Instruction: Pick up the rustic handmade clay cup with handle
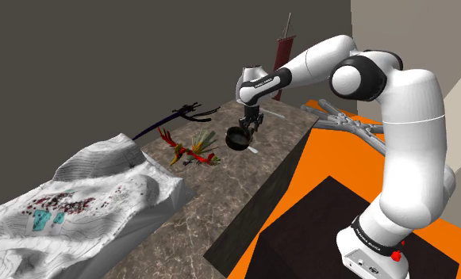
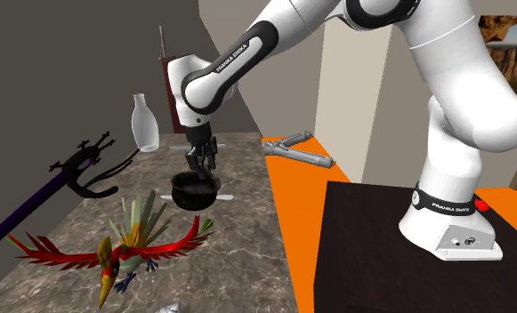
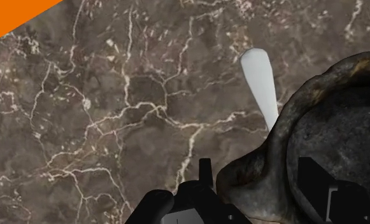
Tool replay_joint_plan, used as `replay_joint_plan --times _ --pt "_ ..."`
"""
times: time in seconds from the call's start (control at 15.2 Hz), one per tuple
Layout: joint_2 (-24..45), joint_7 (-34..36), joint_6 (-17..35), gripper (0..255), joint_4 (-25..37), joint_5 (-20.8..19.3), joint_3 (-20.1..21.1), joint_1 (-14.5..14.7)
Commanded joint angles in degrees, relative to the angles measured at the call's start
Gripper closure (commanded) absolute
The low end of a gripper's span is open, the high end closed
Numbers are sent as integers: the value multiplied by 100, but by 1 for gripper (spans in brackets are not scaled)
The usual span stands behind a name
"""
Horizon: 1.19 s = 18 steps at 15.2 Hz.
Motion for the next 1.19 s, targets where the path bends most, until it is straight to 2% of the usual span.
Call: replay_joint_plan --times 0.0,0.2,1.12 --pt "4 0 -1 255 -4 0 2 2" --pt "9 -4 0 255 1 1 1 -1" --pt "-534 -40 -823 255 281 2 -2 6"
